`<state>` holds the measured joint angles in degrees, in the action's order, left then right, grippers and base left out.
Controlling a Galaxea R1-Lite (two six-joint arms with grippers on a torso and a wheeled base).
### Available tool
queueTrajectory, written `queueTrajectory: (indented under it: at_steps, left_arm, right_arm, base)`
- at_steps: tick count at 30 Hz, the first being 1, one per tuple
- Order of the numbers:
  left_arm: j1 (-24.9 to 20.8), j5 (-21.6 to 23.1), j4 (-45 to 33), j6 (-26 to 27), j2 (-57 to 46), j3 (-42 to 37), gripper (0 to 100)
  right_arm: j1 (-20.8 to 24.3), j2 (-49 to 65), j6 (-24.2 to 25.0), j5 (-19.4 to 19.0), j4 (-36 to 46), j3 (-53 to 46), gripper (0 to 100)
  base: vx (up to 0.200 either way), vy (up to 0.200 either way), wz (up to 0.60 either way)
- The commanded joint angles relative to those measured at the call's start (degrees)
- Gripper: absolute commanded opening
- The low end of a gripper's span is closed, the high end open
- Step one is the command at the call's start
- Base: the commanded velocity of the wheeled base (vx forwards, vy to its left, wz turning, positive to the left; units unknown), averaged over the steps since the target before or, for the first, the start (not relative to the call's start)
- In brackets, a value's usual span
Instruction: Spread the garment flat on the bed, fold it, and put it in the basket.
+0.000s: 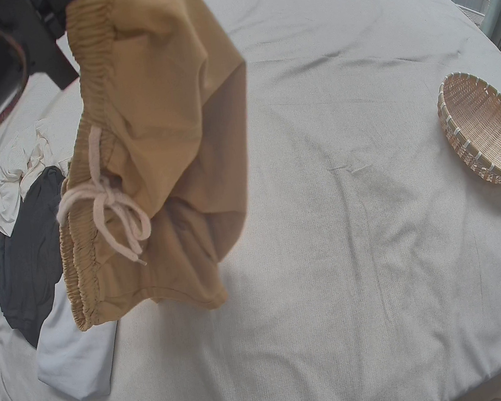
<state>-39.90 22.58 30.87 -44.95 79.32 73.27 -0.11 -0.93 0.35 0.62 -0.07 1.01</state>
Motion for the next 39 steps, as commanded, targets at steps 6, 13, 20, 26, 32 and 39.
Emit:
queueTrajectory:
  at_steps: [6,13,20,26,32,39]
  left_arm:
    - [-7.65,0.54,-5.11,0.39,1.01,9.09,0]
    - [-8.26,1.24,-6.96,1.79,0.39,10.14,0]
    - [-7.30,1.24,-6.52,2.76,1.01,5.22,0]
    - [-7.47,1.42,-7.75,2.93,1.01,8.65,0]
    - [-7.47,1.33,-8.45,2.93,0.83,8.30,0]
    - [-7.56,1.33,-8.45,3.02,1.10,8.74,0]
  right_arm:
    - [0.02,0.93,0.00,-0.01,-0.01,-1.01,100]
    - [0.02,0.93,0.17,-0.01,-0.01,-1.01,100]
    - [0.02,0.93,0.09,-0.01,-0.01,-1.01,100]
    - [0.02,0.93,0.26,0.17,0.07,-1.01,100]
    - [-0.07,0.93,0.17,0.17,0.16,-1.01,100]
    - [-0.07,0.93,0.44,0.17,-0.01,-1.01,100]
  base:
    - [0.000,0.000,0.00]
    - [0.000,0.000,0.00]
    - [0.000,0.000,0.00]
    - [0.000,0.000,0.00]
    - [0.000,0.000,0.00]
    - [0.000,0.000,0.00]
